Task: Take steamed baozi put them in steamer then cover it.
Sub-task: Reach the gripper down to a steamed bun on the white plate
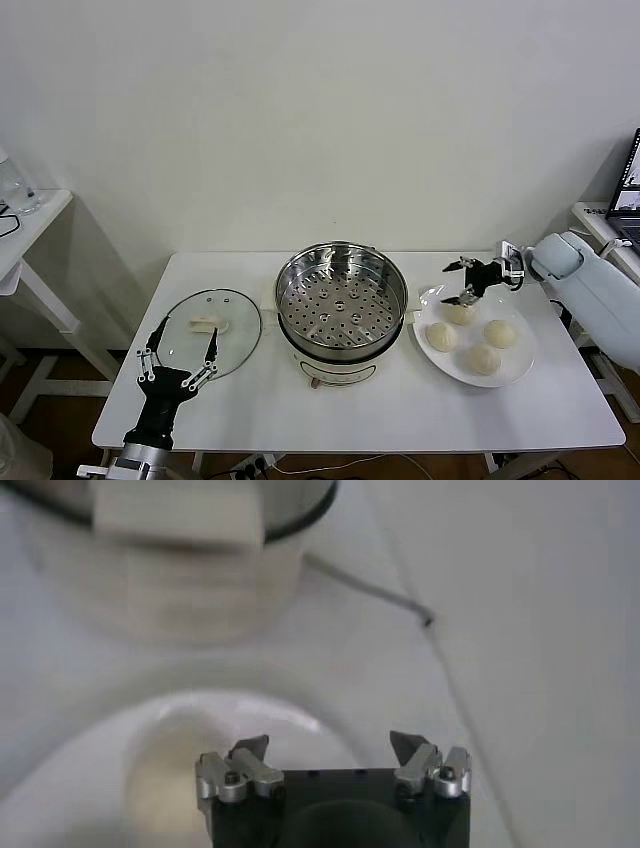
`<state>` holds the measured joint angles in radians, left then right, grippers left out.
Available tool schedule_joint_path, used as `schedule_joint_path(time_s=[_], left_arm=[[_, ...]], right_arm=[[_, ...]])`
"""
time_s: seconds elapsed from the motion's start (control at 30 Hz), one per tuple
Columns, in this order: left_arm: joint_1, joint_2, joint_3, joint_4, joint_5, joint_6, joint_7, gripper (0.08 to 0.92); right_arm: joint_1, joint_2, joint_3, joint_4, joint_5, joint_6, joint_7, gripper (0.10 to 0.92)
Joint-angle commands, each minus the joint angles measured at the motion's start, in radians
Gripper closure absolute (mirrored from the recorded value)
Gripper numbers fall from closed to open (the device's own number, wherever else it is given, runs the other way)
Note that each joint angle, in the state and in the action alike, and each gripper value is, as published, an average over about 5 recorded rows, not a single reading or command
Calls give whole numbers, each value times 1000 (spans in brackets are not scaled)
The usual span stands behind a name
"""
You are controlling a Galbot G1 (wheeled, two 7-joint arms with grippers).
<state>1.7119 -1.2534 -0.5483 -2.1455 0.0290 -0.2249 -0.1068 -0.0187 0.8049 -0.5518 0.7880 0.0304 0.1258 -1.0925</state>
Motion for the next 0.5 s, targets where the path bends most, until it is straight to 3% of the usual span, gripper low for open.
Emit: schedule_joint_path(time_s=[0.03, 0.5], left_arm=[[6, 0, -2, -4, 0, -3, -4, 177], [16, -5, -4, -5, 0, -15, -6, 177]], right_arm=[[81, 77, -75, -134, -205, 42, -89, 203], [47, 167, -31, -223, -328, 76, -72, 203]])
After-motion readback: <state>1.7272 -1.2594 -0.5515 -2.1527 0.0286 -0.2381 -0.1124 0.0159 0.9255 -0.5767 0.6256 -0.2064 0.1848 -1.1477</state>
